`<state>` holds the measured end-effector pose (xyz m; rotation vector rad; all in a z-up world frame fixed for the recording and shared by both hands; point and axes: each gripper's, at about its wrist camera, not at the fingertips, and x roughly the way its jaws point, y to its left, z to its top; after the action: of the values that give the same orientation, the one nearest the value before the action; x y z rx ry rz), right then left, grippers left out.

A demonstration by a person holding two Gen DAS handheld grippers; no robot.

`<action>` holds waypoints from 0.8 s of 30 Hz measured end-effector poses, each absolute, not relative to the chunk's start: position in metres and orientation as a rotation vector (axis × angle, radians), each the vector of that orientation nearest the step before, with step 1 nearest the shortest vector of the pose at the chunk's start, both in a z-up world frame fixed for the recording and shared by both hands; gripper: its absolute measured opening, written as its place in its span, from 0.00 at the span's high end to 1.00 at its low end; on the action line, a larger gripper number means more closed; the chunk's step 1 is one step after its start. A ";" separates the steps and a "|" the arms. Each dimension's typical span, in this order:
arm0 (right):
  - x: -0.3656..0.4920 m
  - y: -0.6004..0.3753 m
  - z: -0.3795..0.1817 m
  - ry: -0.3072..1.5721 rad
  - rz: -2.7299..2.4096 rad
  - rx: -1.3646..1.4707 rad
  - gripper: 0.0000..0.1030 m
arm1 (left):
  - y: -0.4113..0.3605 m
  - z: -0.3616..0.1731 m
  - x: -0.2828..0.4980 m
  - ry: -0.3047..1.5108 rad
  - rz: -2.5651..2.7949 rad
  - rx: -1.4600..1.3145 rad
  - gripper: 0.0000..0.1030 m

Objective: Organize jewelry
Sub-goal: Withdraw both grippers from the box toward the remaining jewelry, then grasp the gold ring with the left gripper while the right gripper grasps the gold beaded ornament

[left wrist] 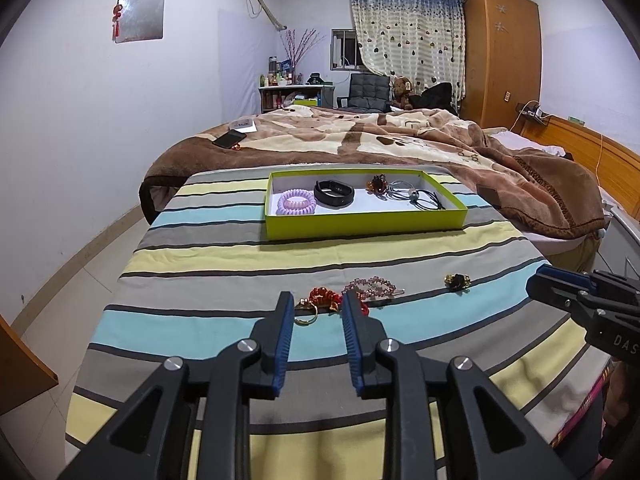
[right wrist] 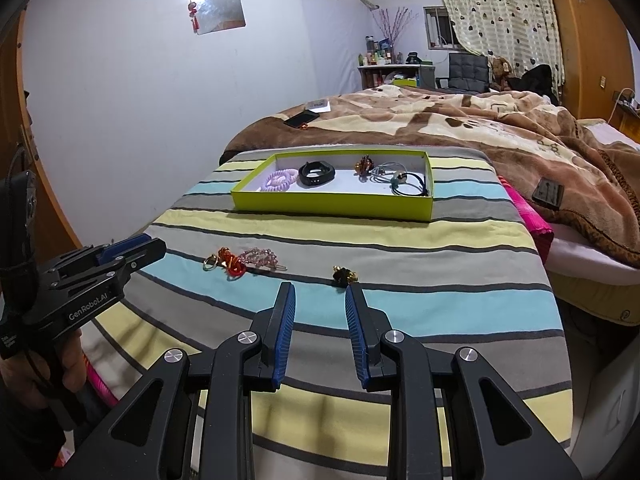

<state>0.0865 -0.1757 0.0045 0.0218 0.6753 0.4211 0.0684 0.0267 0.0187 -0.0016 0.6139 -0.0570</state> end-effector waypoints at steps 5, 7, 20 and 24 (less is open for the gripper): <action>0.095 -0.173 -0.001 0.694 0.413 0.015 0.74 | 0.032 0.013 0.075 0.630 -0.065 -0.016 0.75; 0.098 -0.171 -0.004 0.702 0.411 0.013 0.74 | 0.035 0.010 0.080 0.642 -0.071 -0.022 0.75; 0.130 -0.163 -0.021 0.785 0.392 -0.016 0.74 | 0.051 -0.014 0.115 0.767 -0.078 -0.066 0.61; 0.139 -0.161 -0.026 0.814 0.389 -0.024 0.74 | 0.046 -0.019 0.123 0.807 -0.084 -0.042 0.61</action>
<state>0.1392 -0.1606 -0.0258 -0.0241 0.8143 0.3888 0.1232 0.0461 -0.0195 -0.0417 0.8070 -0.0836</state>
